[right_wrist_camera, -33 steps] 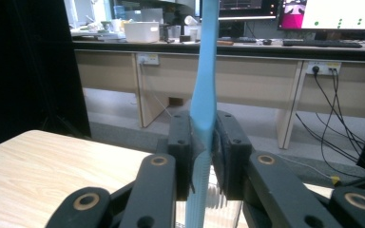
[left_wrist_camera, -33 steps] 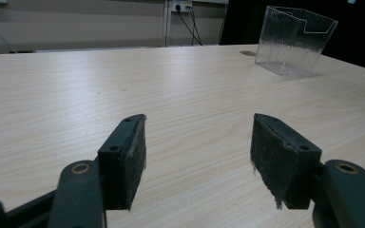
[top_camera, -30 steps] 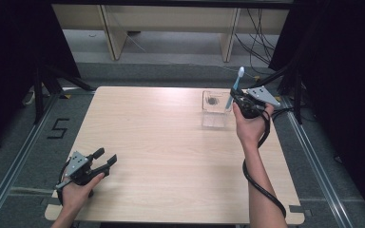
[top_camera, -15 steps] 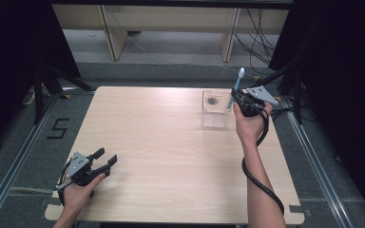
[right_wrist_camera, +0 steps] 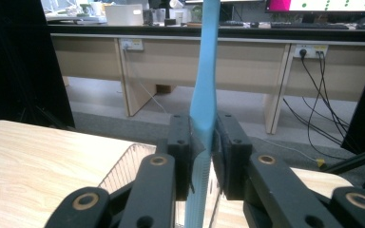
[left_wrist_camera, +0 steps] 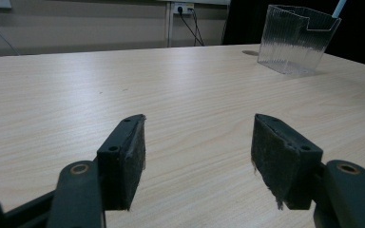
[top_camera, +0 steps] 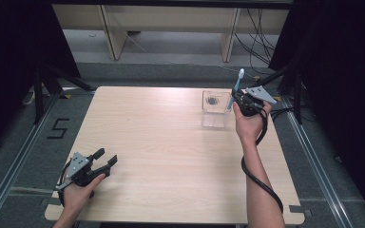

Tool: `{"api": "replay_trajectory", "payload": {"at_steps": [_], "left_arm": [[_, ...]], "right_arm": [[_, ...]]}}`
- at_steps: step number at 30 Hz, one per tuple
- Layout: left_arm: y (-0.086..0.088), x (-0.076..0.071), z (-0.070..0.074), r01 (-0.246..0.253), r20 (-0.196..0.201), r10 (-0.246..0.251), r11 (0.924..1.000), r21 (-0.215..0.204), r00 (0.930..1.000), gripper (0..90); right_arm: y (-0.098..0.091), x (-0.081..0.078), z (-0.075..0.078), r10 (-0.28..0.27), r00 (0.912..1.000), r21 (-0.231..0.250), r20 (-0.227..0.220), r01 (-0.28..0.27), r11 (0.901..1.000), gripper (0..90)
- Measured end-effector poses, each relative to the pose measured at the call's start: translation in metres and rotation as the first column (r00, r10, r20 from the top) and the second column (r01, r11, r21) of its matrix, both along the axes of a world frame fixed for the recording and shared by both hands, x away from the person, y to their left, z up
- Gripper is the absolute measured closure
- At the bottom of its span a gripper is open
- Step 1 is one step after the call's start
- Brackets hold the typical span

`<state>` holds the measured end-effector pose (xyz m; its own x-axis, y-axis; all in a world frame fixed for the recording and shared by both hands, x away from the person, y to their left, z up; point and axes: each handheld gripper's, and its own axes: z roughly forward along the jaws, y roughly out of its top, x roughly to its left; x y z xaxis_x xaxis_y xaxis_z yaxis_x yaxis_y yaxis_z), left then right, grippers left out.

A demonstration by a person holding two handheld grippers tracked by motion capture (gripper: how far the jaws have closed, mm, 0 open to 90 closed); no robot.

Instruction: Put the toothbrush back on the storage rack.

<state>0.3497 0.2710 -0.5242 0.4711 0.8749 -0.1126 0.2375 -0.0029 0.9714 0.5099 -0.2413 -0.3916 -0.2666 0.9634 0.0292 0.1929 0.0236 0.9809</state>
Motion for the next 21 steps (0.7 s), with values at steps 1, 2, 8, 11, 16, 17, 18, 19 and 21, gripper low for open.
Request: {"api": "replay_trajectory", "payload": {"at_steps": [1, 2, 8, 11, 16, 17, 18, 19, 21], "left_arm": [[0.000, 0.000, 0.000, 0.000, -0.001, 0.000, 1.0000, -0.001, 1.0000, 35.7], [0.000, 0.000, 0.000, 0.001, -0.001, -0.001, 1.0000, 0.000, 1.0000, 35.7], [0.000, 0.000, 0.000, -0.001, 0.001, 0.001, 1.0000, 0.000, 1.0000, 35.7], [-0.001, 0.000, 0.000, -0.002, 0.000, 0.002, 1.0000, 0.000, 1.0000, 35.7], [0.000, 0.000, 0.000, -0.002, 0.000, 0.002, 1.0000, -0.002, 1.0000, 35.6], [0.000, 0.000, 0.000, -0.002, -0.001, 0.002, 1.0000, -0.001, 1.0000, 35.6], [0.000, 0.000, 0.000, -0.002, -0.001, 0.002, 1.0000, -0.001, 1.0000, 35.6], [0.000, 0.000, 0.000, -0.002, -0.001, 0.002, 1.0000, -0.001, 1.0000, 35.6], [0.000, 0.000, 0.000, -0.001, -0.002, 0.001, 1.0000, -0.001, 1.0000, 35.5]], "right_arm": [[0.000, 0.001, -0.001, 0.002, 1.0000, -0.007, 0.005, -0.002, 1.0000, 78.6], [-0.001, 0.000, -0.002, 0.000, 1.0000, -0.011, 0.000, 0.000, 0.9999, 78.6], [-0.001, 0.001, -0.005, -0.005, 1.0000, -0.020, -0.007, 0.005, 0.9998, 78.5], [-0.001, 0.001, -0.006, -0.003, 1.0000, -0.020, -0.008, 0.003, 0.9998, 78.5], [0.001, 0.000, -0.008, -0.007, 0.9999, -0.010, -0.013, 0.007, 0.9999, 78.5], [0.001, 0.001, -0.009, 0.002, 1.0000, -0.014, -0.008, -0.002, 0.9999, 78.5], [0.001, 0.001, -0.009, -0.002, 1.0000, -0.018, -0.002, 0.002, 0.9998, 78.5], [0.002, 0.000, -0.010, -0.003, 1.0000, -0.011, -0.008, 0.003, 0.9999, 78.5], [0.002, -0.001, -0.011, -0.012, 0.9998, -0.006, -0.017, 0.012, 0.9999, 78.5]]}}
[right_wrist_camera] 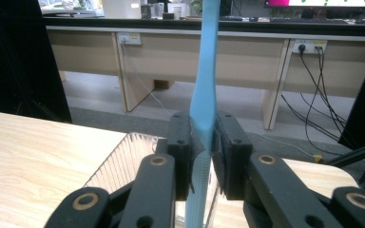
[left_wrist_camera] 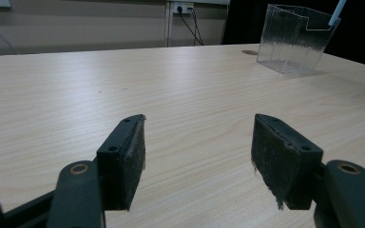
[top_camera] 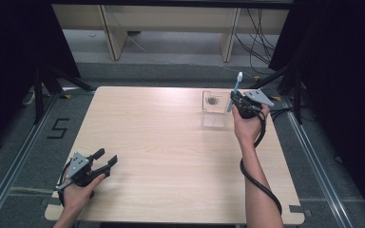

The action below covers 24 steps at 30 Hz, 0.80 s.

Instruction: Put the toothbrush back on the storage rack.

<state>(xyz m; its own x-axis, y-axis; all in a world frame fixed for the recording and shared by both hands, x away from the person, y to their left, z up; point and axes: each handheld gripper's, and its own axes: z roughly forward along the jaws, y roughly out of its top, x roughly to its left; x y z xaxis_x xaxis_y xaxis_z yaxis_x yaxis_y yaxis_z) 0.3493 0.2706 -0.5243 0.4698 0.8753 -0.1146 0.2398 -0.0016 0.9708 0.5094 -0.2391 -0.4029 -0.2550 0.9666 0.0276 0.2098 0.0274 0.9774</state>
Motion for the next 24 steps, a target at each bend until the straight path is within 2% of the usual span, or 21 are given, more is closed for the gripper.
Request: {"api": "replay_trajectory", "payload": {"at_steps": [4, 5, 9, 10, 12, 15, 22, 23, 24], "left_arm": [[0.000, 0.000, 0.000, 0.003, -0.003, -0.003, 1.0000, 0.000, 1.0000, 35.3], [0.000, 0.000, 0.000, 0.003, -0.003, -0.003, 1.0000, 0.000, 1.0000, 35.4], [0.000, 0.000, 0.000, 0.003, -0.003, -0.003, 1.0000, -0.001, 1.0000, 35.3], [0.000, 0.000, 0.000, 0.002, -0.003, -0.002, 1.0000, -0.001, 1.0000, 35.3], [0.000, 0.000, 0.000, 0.003, -0.003, -0.003, 1.0000, 0.000, 1.0000, 35.3], [0.000, 0.000, 0.000, 0.003, -0.004, -0.003, 1.0000, -0.004, 1.0000, 35.2], [0.001, 0.000, 0.000, 0.004, -0.004, -0.004, 1.0000, -0.006, 1.0000, 35.1], [0.001, 0.000, 0.000, 0.004, -0.005, -0.004, 1.0000, -0.006, 1.0000, 35.0], [0.001, 0.000, 0.000, 0.004, -0.005, -0.004, 1.0000, -0.007, 1.0000, 35.0]], "right_arm": [[0.000, 0.001, -0.005, 0.007, 1.0000, -0.019, 0.002, -0.007, 0.9998, 78.5], [0.001, 0.000, -0.006, 0.004, 0.9999, -0.004, -0.011, -0.004, 1.0000, 78.5], [0.002, 0.001, -0.010, 0.006, 0.9999, -0.014, -0.012, -0.006, 0.9999, 78.5], [0.003, 0.000, -0.011, 0.002, 0.9996, -0.001, -0.027, -0.002, 1.0000, 78.5], [0.004, 0.001, -0.012, 0.005, 0.9999, -0.016, -0.015, -0.005, 0.9999, 78.5], [0.005, 0.002, -0.014, 0.005, 0.9999, -0.013, -0.012, -0.005, 0.9999, 78.5], [0.005, 0.001, -0.018, -0.002, 0.9998, -0.017, -0.021, 0.002, 0.9999, 78.4], [0.006, 0.001, -0.018, -0.005, 0.9996, -0.003, -0.028, 0.005, 1.0000, 78.4], [0.005, 0.001, -0.019, 0.000, 0.9996, -0.017, -0.027, 0.000, 0.9999, 78.4]]}}
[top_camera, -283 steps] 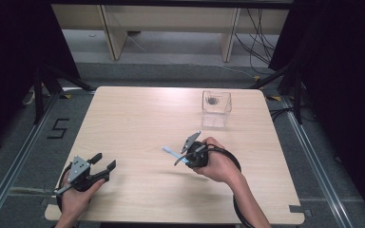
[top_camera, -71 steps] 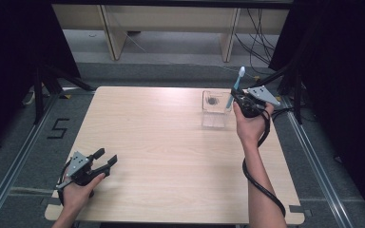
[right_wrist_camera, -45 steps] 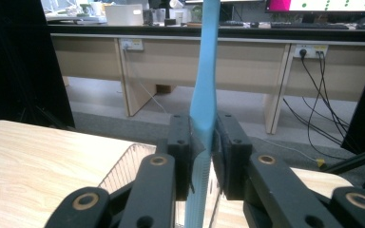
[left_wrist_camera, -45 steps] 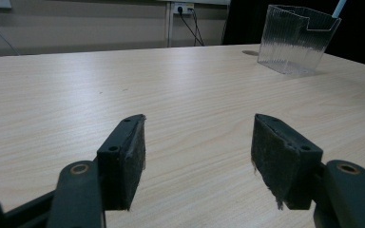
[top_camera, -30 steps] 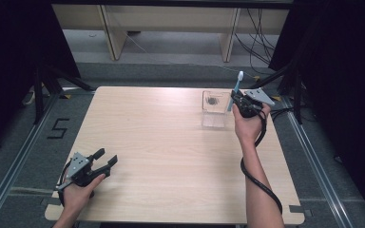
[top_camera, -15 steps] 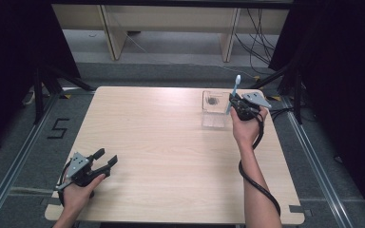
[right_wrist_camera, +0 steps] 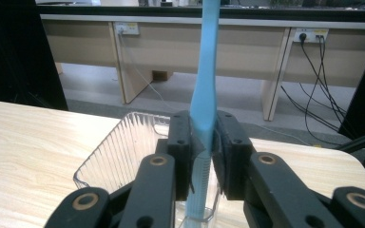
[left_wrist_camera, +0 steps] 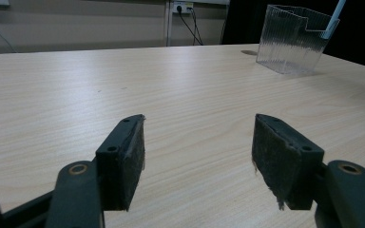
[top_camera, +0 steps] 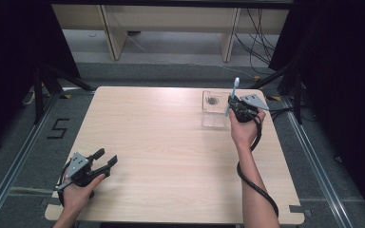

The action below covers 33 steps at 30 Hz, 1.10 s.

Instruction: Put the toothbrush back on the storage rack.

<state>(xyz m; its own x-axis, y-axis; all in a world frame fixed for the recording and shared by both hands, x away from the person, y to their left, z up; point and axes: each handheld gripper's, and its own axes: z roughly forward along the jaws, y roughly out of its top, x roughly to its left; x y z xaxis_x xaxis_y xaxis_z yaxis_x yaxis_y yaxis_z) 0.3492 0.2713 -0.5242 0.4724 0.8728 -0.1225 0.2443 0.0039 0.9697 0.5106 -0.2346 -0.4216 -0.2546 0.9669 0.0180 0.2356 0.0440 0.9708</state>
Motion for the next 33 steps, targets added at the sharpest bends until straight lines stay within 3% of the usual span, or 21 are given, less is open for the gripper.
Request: {"api": "replay_trajectory", "payload": {"at_steps": [4, 5, 26, 27, 33], "left_arm": [[0.000, 0.000, 0.000, 0.001, -0.001, -0.001, 1.0000, 0.001, 1.0000, 35.0], [0.000, 0.000, 0.000, 0.000, -0.001, 0.000, 1.0000, 0.002, 1.0000, 35.0], [0.000, 0.000, 0.000, 0.002, -0.002, -0.002, 1.0000, 0.000, 1.0000, 34.9], [0.000, 0.000, 0.000, 0.002, -0.002, -0.002, 1.0000, 0.000, 1.0000, 34.9], [0.000, 0.000, 0.000, 0.002, -0.003, -0.002, 1.0000, -0.001, 1.0000, 34.8]], "right_arm": [[-0.002, 0.000, -0.002, 0.003, 0.9999, -0.011, 0.010, -0.003, 0.9999, 78.4], [0.000, -0.002, -0.003, -0.010, 0.9999, 0.011, -0.010, 0.010, 0.9999, 78.4], [0.000, -0.001, -0.011, -0.009, 1.0000, -0.037, 0.004, 0.009, 0.9993, 78.1], [0.001, -0.003, -0.012, -0.018, 0.9997, -0.015, -0.015, 0.018, 0.9997, 78.1], [0.000, -0.002, -0.014, -0.012, 0.9999, -0.020, -0.006, 0.012, 0.9997, 78.0]]}}
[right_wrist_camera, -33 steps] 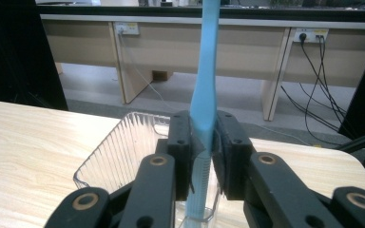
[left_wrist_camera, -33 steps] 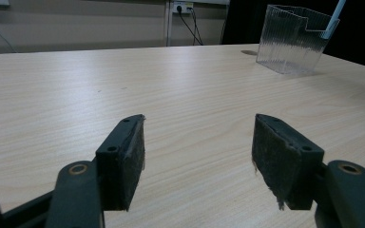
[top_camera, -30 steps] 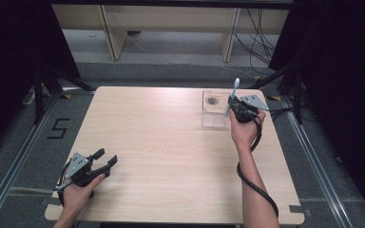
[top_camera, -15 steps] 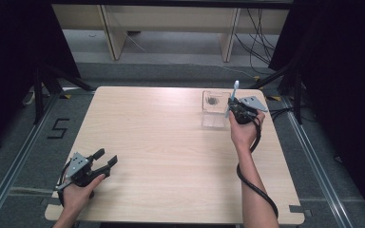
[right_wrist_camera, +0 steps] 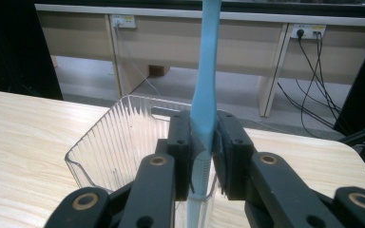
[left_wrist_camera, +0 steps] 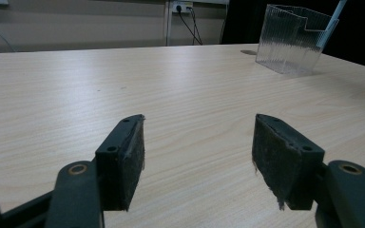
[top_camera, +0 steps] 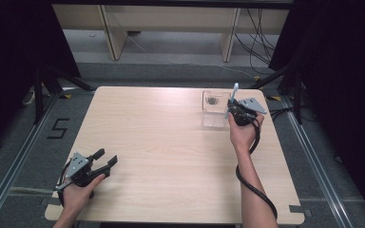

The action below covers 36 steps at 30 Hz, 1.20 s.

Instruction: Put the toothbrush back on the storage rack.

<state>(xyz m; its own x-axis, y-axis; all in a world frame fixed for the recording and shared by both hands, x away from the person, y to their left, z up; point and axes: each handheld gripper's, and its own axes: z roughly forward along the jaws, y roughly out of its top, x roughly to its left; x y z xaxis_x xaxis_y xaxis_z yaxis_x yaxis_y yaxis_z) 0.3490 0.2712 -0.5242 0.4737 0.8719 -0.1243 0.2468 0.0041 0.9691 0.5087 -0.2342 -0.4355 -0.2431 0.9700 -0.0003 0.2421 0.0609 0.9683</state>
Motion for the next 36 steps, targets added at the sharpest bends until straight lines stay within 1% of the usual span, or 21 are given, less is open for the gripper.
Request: {"api": "replay_trajectory", "payload": {"at_steps": [2, 5, 6, 8, 9, 10, 11, 13, 15, 16, 18, 21, 24, 26, 27, 28, 30, 32, 33, 35, 36], "left_arm": [[0.0000, -0.0001, 0.0000, -0.001, 0.001, 0.001, 1.0000, -0.001, 1.0000, 34.9], [0.0003, 0.0001, 0.0000, 0.000, 0.000, 0.000, 1.0000, -0.001, 1.0000, 34.8], [0.0002, 0.0001, 0.0000, 0.000, 0.000, 0.000, 1.0000, -0.001, 1.0000, 34.8], [0.0002, 0.0001, 0.0000, 0.000, 0.000, 0.000, 1.0000, -0.001, 1.0000, 34.8], [0.0002, 0.0000, 0.0000, 0.000, 0.000, 0.000, 1.0000, -0.002, 1.0000, 34.8], [0.0003, 0.0000, 0.0000, 0.000, 0.000, 0.000, 1.0000, -0.002, 1.0000, 34.8], [0.0003, 0.0001, -0.0001, 0.000, 0.001, 0.000, 1.0000, -0.003, 1.0000, 34.8], [0.0004, 0.0000, -0.0001, 0.000, 0.000, 0.000, 1.0000, -0.004, 1.0000, 34.7], [0.0004, 0.0000, -0.0001, 0.000, 0.000, 0.000, 1.0000, -0.004, 1.0000, 34.7], [0.0004, 0.0000, -0.0001, -0.001, 0.000, 0.001, 1.0000, -0.003, 1.0000, 34.7], [0.0003, 0.0000, -0.0001, -0.002, 0.000, 0.002, 1.0000, -0.003, 1.0000, 34.7], [0.0005, 0.0001, -0.0002, -0.002, 0.001, 0.002, 1.0000, -0.004, 1.0000, 34.7], [0.0005, 0.0000, -0.0002, -0.002, 0.000, 0.002, 1.0000, -0.005, 1.0000, 34.7], [0.0004, -0.0001, -0.0001, -0.002, 0.000, 0.002, 1.0000, -0.005, 1.0000, 34.6], [0.0004, -0.0001, -0.0001, -0.003, 0.000, 0.003, 1.0000, -0.005, 1.0000, 34.7], [0.0004, -0.0001, -0.0001, -0.003, -0.001, 0.003, 1.0000, -0.005, 1.0000, 34.6], [0.0005, -0.0002, -0.0001, -0.002, -0.001, 0.002, 1.0000, -0.004, 1.0000, 34.7], [0.0005, -0.0001, -0.0001, -0.003, -0.001, 0.003, 1.0000, -0.005, 1.0000, 34.6], [0.0005, -0.0001, -0.0001, -0.003, -0.002, 0.003, 1.0000, -0.004, 1.0000, 34.6], [0.0007, -0.0005, 0.0002, -0.004, -0.006, 0.004, 1.0000, 0.000, 1.0000, 34.6], [0.0006, -0.0002, -0.0001, -0.002, -0.002, 0.002, 1.0000, -0.004, 1.0000, 34.7]], "right_arm": [[0.0009, -0.0012, -0.0006, -0.010, 0.9999, 0.010, -0.012, 0.010, 0.9999, 77.8], [-0.0006, -0.0005, -0.0015, -0.001, 1.0000, -0.011, -0.001, 0.001, 0.9999, 77.7], [0.0007, -0.0009, -0.0024, -0.004, 1.0000, 0.006, -0.006, 0.004, 1.0000, 77.7], [-0.0001, -0.0001, -0.0034, -0.001, 1.0000, -0.004, -0.004, 0.001, 1.0000, 77.6], [0.0007, -0.0008, -0.0036, -0.003, 0.9998, 0.010, -0.020, 0.003, 0.9999, 77.6], [0.0008, -0.0005, -0.0045, -0.006, 0.9999, 0.006, -0.011, 0.006, 1.0000, 77.6], [0.0018, -0.0014, -0.0047, -0.014, 0.9998, 0.014, -0.017, 0.014, 0.9998, 77.6], [0.0008, -0.0006, -0.0049, 0.001, 0.9999, 0.000, -0.017, -0.001, 1.0000, 77.7], [0.0019, -0.0007, -0.0055, -0.008, 0.9999, -0.001, -0.014, 0.008, 1.0000, 77.6], [0.0016, 0.0000, -0.0058, -0.002, 0.9999, -0.008, -0.010, 0.002, 1.0000, 77.6], [0.0032, -0.0012, -0.0062, -0.011, 0.9997, 0.006, -0.020, 0.011, 0.9999, 77.5], [0.0022, -0.0008, -0.0073, -0.001, 0.9999, -0.012, -0.013, 0.001, 0.9999, 77.5], [0.0018, -0.0007, -0.0078, -0.002, 1.0000, -0.017, -0.006, 0.002, 0.9999, 77.6], [0.0021, -0.0010, -0.0074, -0.003, 1.0000, -0.015, -0.002, 0.003, 0.9999, 77.7], [0.0019, -0.0015, -0.0066, -0.001, 1.0000, -0.016, -0.010, 0.001, 0.9999, 77.6], [0.0031, -0.0023, -0.0064, -0.008, 0.9998, -0.004, -0.017, 0.008, 1.0000, 77.7], [0.0031, -0.0016, -0.0066, -0.007, 0.9999, -0.005, -0.013, 0.007, 1.0000, 77.6], [0.0015, -0.0002, -0.0067, 0.002, 1.0000, -0.018, -0.006, -0.002, 0.9998, 77.2], [0.0023, -0.0010, -0.0064, -0.002, 0.9999, -0.008, -0.017, 0.002, 1.0000, 76.8], [0.0030, -0.0012, -0.0060, -0.008, 0.9997, 0.003, -0.022, 0.008, 1.0000, 75.6], [0.0025, -0.0009, -0.0059, -0.007, 0.9998, -0.001, -0.019, 0.007, 1.0000, 74.7]]}}
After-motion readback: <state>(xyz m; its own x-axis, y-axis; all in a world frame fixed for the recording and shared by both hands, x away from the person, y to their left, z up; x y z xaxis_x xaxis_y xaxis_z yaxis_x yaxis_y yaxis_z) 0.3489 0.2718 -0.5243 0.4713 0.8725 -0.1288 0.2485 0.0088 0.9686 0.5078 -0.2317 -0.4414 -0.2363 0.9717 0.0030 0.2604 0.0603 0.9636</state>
